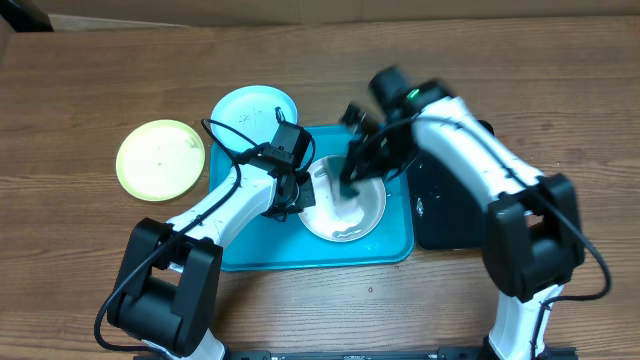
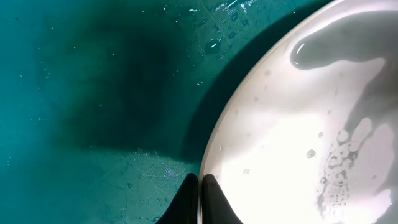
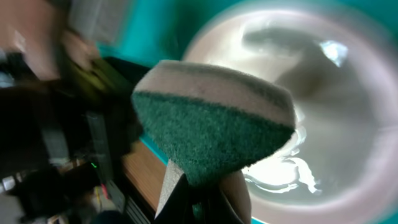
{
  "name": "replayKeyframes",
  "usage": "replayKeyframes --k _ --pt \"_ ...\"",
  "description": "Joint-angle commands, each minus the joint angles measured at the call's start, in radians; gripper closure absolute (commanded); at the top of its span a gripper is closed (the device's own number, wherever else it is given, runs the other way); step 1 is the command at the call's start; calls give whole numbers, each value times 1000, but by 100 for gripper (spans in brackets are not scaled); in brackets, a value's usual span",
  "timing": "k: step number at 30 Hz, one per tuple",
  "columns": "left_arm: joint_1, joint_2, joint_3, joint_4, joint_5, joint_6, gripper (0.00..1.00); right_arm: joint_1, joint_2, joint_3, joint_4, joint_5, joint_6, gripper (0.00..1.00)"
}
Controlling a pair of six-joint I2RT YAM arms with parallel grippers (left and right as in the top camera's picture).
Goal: Clean dirty plates on tray and stack at the side
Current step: 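Scrub the white plate's smudge with the sponge in right gripper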
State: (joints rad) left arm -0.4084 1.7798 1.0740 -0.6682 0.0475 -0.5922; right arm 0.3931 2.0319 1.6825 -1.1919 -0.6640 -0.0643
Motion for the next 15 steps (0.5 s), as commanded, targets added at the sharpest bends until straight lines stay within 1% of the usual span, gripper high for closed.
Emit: replayKeyframes --k 1,4,8,11,15 --pt "-5 15 6 0 -3 24 96 -58 -14 91 -71 -64 -94 96" --pt "-5 15 6 0 -3 24 96 -81 -13 88 -97 -63 -93 96" --pt "-5 16 6 0 -3 24 96 -78 -12 50 -74 -64 -74 96" --pt "-5 15 6 1 -3 24 96 -63 -11 -12 10 -76 -2 96" --pt "-5 16 6 0 -3 24 96 -45 -11 -134 169 -145 88 96"
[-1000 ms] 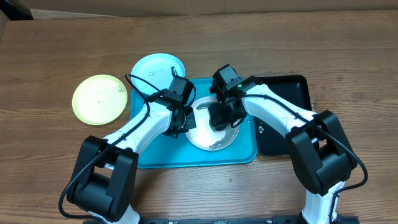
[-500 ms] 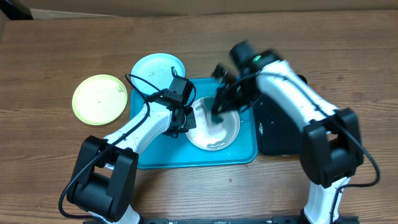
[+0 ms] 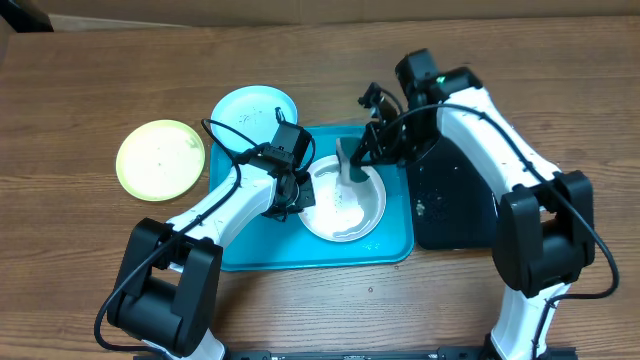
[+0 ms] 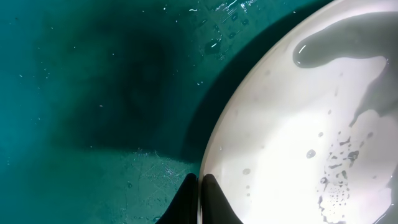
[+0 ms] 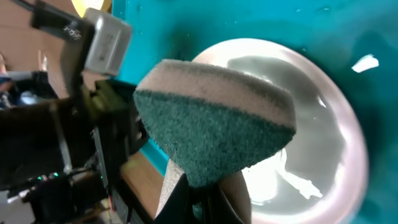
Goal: Clean dirty plates on tray and stack at the side
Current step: 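Scrub the white plate's smudge with the sponge in right gripper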
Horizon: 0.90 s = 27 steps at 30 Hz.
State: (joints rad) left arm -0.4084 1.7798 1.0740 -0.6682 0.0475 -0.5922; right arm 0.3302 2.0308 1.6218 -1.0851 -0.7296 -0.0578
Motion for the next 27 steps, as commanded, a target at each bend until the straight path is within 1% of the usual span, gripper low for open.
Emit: replayKeyframes --k 1,6,12,19,23,27 --pt "-5 15 6 0 -3 24 96 23 -10 -102 103 -88 103 96" --pt "-5 16 6 0 -3 24 96 29 -10 -232 291 -193 142 96" --pt "-5 15 6 0 -3 24 96 41 -9 -307 407 -188 149 96" --pt "-5 16 6 -1 -3 24 96 60 -9 -352 508 -183 167 96" --pt "-5 16 6 -1 -3 24 96 90 -9 -354 516 -52 220 96" --pt "-5 16 6 -1 -3 24 96 114 -9 -354 518 -17 238 96"
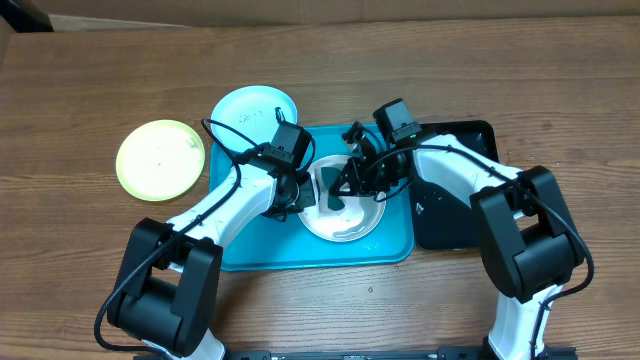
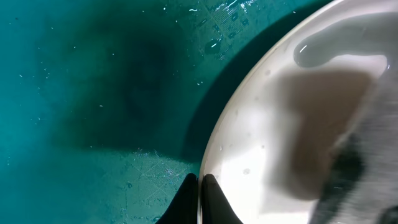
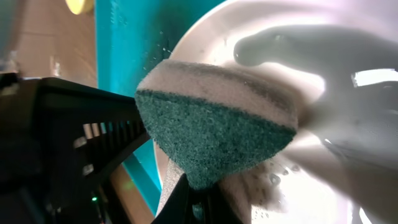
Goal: Clean dirty plates on tray and stack at the side
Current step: 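Scrub the white plate's smudge with the sponge in right gripper, then return the sponge to the black tray and release it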
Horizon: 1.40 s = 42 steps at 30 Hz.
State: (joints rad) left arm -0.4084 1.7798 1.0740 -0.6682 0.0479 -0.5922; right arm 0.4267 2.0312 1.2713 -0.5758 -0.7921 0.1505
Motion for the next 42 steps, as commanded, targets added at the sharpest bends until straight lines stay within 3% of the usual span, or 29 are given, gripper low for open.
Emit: replayKeyframes --k 1,7,22,32,42 --pt "-5 15 6 -1 -3 24 96 21 -9 -3 11 53 41 96" --pt "-5 15 6 -1 -3 24 96 31 -9 -3 -9 269 169 96" --pt "-5 15 6 -11 -3 24 96 -45 -64 103 -173 279 156 96" --pt "-5 16 6 -7 -4 24 96 -55 -205 231 -410 227 -24 96" --pt "-5 15 6 -8 -4 24 96 -191 -267 258 -600 661 -25 96"
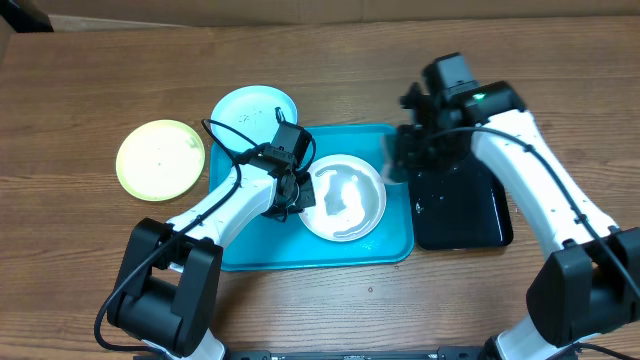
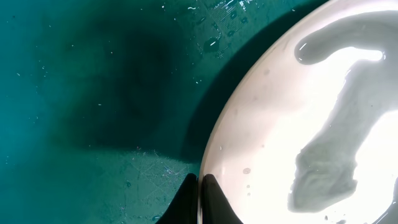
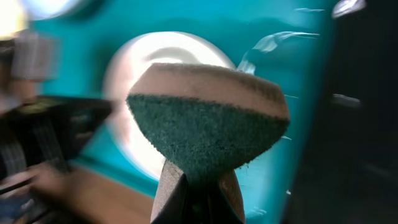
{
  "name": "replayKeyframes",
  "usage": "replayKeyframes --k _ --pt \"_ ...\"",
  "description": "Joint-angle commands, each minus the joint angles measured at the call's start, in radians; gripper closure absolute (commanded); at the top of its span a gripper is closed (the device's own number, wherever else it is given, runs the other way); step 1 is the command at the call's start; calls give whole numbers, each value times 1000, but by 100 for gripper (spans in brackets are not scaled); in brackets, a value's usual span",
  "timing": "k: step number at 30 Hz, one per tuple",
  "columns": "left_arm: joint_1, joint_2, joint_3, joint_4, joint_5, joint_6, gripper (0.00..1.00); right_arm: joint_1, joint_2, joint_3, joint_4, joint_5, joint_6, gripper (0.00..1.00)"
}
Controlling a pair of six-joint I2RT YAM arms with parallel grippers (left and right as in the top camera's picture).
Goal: Clean dirty plates on tray and stack at the side
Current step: 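Return the sponge to the black tray and release it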
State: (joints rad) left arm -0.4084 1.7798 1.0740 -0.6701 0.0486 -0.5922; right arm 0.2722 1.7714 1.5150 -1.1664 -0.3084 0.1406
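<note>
A white plate [image 1: 345,197] with a film of soapy water lies in the teal tray [image 1: 250,250]. My left gripper [image 2: 200,186] is shut on the plate's left rim [image 2: 211,155], pinning it. My right gripper [image 3: 196,186] is shut on a green and tan sponge [image 3: 208,118], held above the tray's right edge near the black tray [image 1: 460,215], clear of the plate [image 3: 143,81]. In the overhead view the sponge [image 1: 392,158] hangs between plate and black tray.
A light blue plate [image 1: 253,108] sits on the table behind the teal tray. A yellow-green plate [image 1: 160,157] lies further left. The black tray stands right of the teal one. Bare wood surrounds them.
My right gripper has moved with the sponge from the plate's inside to the tray's right edge. A new smear of water shows on the plate. The left gripper still holds the rim.
The sponge was over the plate's right side, then held just behind the plate, then down on the plate's inside. Now it is off the plate at the right. Throughout, my left gripper stayed shut on the plate's rim.
</note>
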Motion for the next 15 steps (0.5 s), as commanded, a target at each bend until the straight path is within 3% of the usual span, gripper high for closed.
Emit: replayKeyframes --k 1,8,15 --pt "-5 16 6 -6 -5 24 96 -56 -8 6 -24 264 -15 96" --pt "-5 15 6 -6 -4 24 96 -100 -3 -69 2 527 -16 96" --pt "-5 15 6 -6 -4 24 96 -100 17 -188 150 594 -124 96"
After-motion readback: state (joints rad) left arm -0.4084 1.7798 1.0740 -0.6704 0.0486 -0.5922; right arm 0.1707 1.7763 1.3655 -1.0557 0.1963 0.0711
